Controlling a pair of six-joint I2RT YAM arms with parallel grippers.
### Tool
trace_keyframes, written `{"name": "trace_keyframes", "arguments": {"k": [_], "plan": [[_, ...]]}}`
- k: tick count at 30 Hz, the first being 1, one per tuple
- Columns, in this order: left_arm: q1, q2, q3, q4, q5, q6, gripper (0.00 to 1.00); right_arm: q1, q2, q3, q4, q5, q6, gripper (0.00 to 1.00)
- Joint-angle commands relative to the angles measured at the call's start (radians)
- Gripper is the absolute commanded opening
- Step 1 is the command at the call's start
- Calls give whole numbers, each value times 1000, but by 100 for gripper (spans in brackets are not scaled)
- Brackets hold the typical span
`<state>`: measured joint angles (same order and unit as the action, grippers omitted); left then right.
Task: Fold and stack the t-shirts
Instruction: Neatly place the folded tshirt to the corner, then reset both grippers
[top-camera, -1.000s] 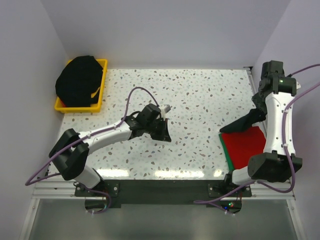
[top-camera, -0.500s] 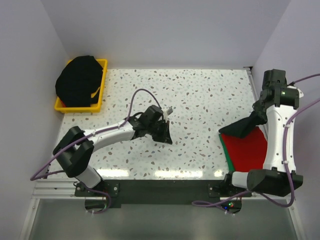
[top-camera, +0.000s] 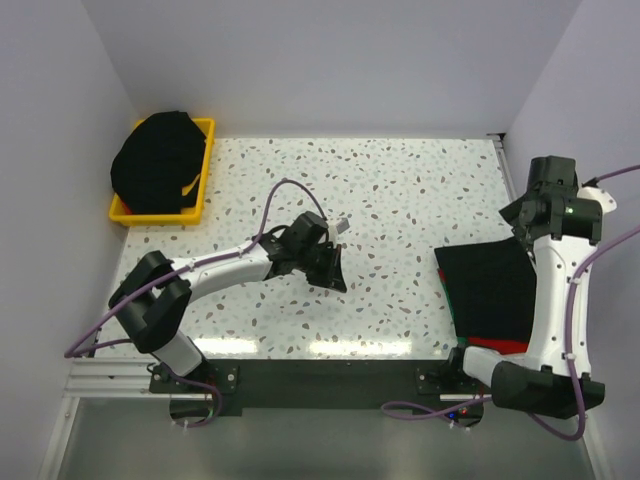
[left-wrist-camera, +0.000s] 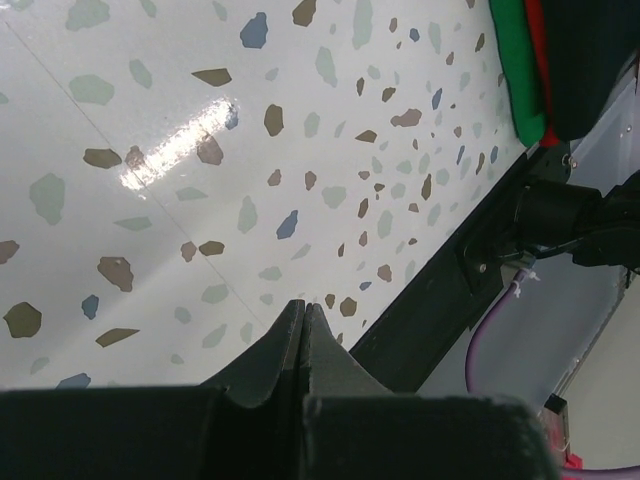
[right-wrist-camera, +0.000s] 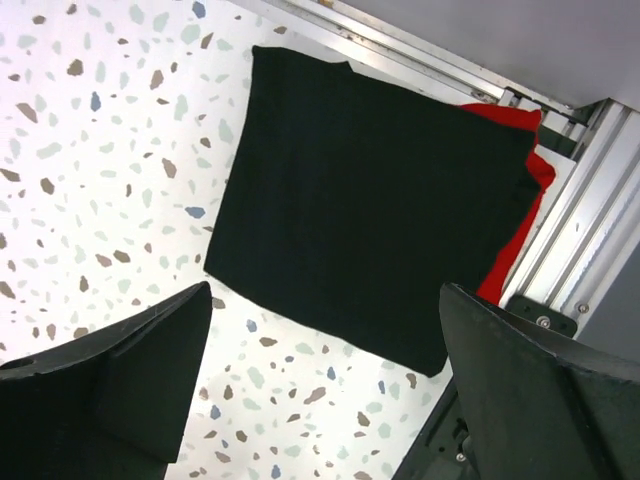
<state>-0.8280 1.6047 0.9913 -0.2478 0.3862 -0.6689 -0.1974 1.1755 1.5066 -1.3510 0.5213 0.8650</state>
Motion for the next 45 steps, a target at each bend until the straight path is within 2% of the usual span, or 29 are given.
{"name": "trace_keyframes", "arguments": {"k": [1,5,16,20,24,27,30,31,33,34,36,40,42,45], "plan": [[-6,1,35,42,42,38,0,-4,-37,69,-200,28,-21,99],[-6,-15,38,38,42,46,0,-4,-36,57,-136,-24,-78,99],[15,-88,35,-4,-47,58,0,-4,-125,-160,148,-213,-192,99],[36,-126,15,-8,-90,55,0,-4,-160,-262,269,-337,-234,99],[102,-173,-28,-2,-105,52,0,-2,-183,-371,441,-507,-264,99],[150,-230,-57,-14,-150,57,0,15,-174,-450,539,-572,-267,99],[181,-285,-77,-41,-214,68,2,134,-137,-493,599,-526,-236,99],[187,-295,-79,-56,-233,72,3,261,-122,-493,619,-438,-225,99],[204,-322,-89,-76,-283,80,5,379,-52,-480,645,-367,-186,99],[211,-339,-94,-87,-291,83,5,479,-22,-477,659,-334,-173,99],[239,-357,-115,-91,-315,84,6,564,54,-474,717,-328,-143,99],[276,-406,-160,-94,-365,75,7,822,174,-453,791,-267,-112,99],[290,-420,-186,-93,-383,62,8,931,225,-430,826,-247,-106,99],[299,-439,-212,-90,-426,43,8,1010,283,-411,868,-228,-115,99]]}}
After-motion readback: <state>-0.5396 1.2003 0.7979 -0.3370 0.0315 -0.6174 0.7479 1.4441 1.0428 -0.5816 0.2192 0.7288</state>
